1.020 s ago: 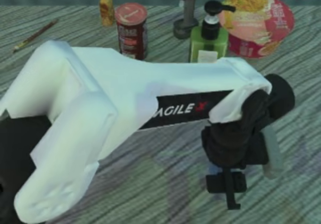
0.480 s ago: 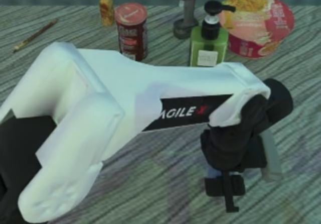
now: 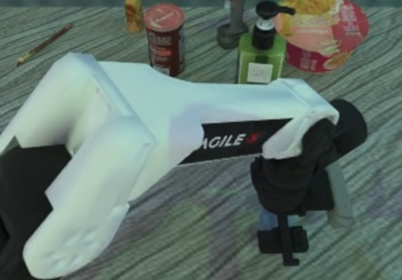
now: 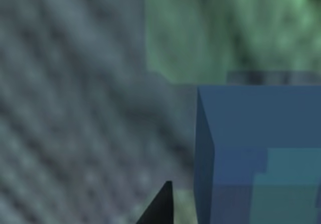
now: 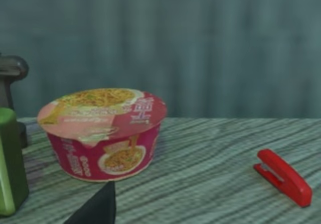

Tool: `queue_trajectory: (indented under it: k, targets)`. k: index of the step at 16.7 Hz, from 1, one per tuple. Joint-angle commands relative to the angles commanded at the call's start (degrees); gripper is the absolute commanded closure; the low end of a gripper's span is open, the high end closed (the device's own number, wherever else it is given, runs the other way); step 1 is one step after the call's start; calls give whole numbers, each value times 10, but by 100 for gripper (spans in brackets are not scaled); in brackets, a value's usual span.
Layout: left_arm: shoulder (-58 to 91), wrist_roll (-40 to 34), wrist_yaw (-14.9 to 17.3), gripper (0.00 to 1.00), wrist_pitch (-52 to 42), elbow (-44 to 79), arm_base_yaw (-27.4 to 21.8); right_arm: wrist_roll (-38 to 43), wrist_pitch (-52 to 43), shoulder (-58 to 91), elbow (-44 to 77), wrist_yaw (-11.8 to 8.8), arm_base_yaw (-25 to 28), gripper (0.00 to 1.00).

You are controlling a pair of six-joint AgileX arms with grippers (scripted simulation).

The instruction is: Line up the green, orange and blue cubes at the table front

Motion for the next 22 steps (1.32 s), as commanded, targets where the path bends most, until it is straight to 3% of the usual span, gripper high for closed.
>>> queue_trajectory:
  k: [2, 11, 18, 22]
  targets:
    - [0, 0, 0, 0, 0, 0, 0, 0, 0, 0, 0, 0, 0, 0]
    - [-1, 0, 0, 0, -2, 2, 1, 0, 0, 0, 0, 0, 0, 0]
    - [-30, -1, 0, 0, -126, 93, 11, 0, 0, 0, 0, 0, 0, 0]
    - [-35, -1, 0, 0, -138, 103, 12, 0, 0, 0, 0, 0, 0, 0]
